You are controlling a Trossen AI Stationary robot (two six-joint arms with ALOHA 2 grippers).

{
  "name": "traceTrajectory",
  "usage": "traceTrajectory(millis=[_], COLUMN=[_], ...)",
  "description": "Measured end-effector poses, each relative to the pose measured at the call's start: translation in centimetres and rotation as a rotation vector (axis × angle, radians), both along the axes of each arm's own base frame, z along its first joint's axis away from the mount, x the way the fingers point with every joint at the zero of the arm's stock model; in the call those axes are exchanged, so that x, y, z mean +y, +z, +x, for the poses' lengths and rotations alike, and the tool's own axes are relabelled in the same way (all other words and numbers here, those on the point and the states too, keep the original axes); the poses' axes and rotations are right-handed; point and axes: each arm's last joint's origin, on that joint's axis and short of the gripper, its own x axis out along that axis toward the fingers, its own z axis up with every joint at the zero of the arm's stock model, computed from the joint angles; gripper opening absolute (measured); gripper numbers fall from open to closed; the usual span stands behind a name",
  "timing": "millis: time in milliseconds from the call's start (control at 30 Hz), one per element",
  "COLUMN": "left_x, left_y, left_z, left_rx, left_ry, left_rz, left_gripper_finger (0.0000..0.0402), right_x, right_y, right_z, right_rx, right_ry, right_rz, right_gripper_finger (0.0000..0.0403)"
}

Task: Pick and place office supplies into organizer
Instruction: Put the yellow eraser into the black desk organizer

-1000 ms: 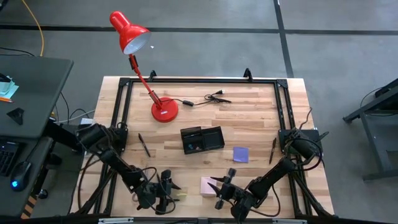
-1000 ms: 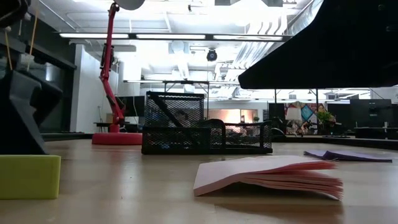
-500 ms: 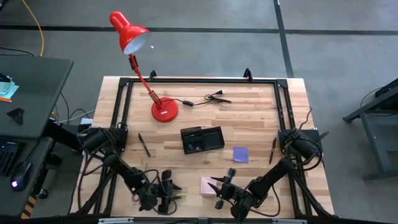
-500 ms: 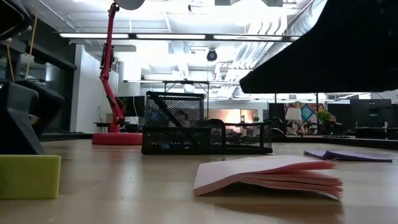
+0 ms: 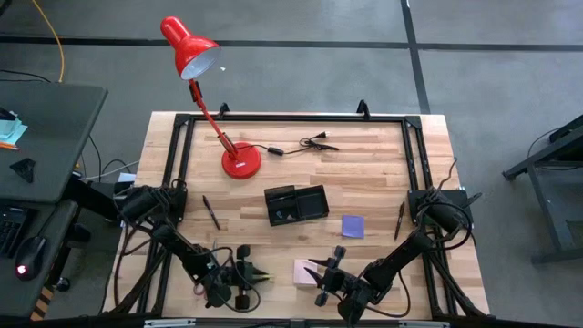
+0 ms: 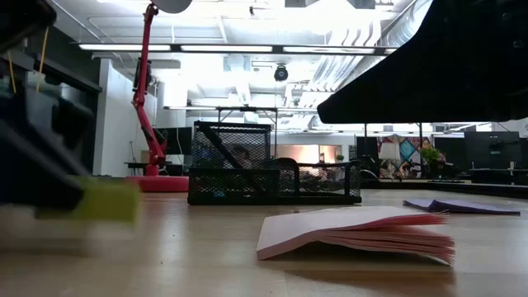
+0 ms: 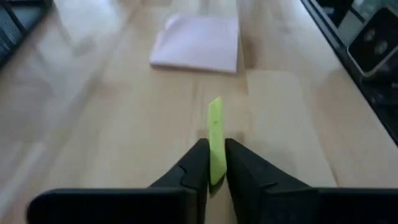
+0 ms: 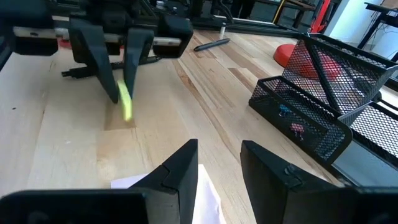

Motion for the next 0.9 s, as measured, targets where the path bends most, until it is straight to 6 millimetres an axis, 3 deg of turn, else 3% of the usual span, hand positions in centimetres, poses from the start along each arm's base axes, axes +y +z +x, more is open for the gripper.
traceTrajectory(millis=[133, 367, 667, 900], left_x=[0.1, 1.2, 1.6, 1.9], left_y=[1.2, 3.1, 3.2, 2.8], left_z=[0.1, 0.9, 1.3, 1.0], left_rx=[-0.044, -0.073, -0.033, -0.005], left_ry=[0.025, 0.031, -0.025, 0.027], left_rz=[0.061, 0.072, 0.038, 0.024], left_gripper_finger=[0.0058, 0.0004, 0.0057, 0.0060], right_x=[0.0, 0.0, 0.0, 0.0], right_y=[0.0, 0.0, 0.0, 0.0], right_z=[0.0, 0.0, 0.0, 0.0], right_rx=[0.000, 0.000, 0.002, 0.002], right_ry=[0.000, 0.000, 0.003, 0.003], right_rz=[0.000, 0.000, 0.003, 0.010], right_gripper_finger=[0.0114, 0.0114, 0.0114, 0.0114])
